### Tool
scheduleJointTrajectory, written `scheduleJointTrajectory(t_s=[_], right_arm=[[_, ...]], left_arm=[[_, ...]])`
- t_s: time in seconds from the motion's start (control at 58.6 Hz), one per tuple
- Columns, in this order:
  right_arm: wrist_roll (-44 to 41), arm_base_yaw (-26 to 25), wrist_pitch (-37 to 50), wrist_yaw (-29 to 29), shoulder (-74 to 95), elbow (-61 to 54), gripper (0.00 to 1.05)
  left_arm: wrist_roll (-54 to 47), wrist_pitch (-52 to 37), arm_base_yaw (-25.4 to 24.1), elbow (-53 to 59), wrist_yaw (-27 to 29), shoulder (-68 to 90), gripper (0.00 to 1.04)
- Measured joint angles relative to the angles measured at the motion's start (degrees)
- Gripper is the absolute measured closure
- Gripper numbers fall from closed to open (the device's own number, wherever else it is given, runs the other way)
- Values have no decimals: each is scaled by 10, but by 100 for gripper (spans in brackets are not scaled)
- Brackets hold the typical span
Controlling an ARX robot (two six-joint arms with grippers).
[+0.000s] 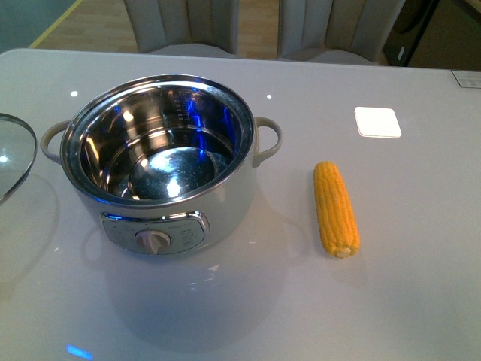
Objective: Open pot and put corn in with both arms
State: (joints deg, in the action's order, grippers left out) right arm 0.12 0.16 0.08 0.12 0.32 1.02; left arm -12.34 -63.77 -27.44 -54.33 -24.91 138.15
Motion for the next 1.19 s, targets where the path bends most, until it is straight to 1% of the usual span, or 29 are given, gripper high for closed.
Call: scheduleJointTrajectory(t_s=[0.341, 0.802, 1.194], right_arm=[[0, 0, 0, 0, 0, 0, 9], [0, 0, 0, 0, 0, 0, 9], [0, 0, 0, 0, 0, 0, 9]], left_arm=[[-10, -5, -13, -52, -17, 67, 64], [-10, -39, 0, -92, -16, 132, 64], [1, -43, 1, -113, -17, 157, 64]])
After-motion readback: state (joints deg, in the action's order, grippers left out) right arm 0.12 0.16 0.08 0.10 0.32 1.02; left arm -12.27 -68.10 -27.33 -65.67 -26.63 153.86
